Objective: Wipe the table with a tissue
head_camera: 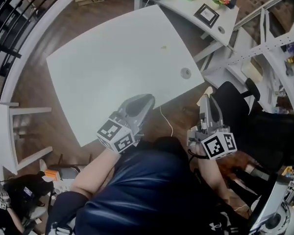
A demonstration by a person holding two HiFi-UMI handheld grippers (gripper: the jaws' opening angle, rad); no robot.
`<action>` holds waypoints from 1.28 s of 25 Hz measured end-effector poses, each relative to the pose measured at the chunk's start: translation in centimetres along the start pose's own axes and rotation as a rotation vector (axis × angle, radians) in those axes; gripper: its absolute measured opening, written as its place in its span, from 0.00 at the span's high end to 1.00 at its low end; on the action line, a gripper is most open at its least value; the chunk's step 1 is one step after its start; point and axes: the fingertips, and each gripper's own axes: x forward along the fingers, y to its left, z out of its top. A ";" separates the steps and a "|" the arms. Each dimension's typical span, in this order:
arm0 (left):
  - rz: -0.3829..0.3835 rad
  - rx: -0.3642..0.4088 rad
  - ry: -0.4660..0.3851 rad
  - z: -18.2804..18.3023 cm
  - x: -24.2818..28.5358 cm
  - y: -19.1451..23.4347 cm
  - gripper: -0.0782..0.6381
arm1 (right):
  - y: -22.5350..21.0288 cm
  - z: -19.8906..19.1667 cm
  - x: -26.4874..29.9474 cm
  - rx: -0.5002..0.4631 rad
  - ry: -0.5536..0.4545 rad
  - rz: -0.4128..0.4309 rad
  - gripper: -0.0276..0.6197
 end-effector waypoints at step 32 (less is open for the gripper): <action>0.454 -0.132 0.035 -1.4 4.1 17.0 0.83 | -15.8 -17.9 30.3 -0.405 0.680 0.168 0.91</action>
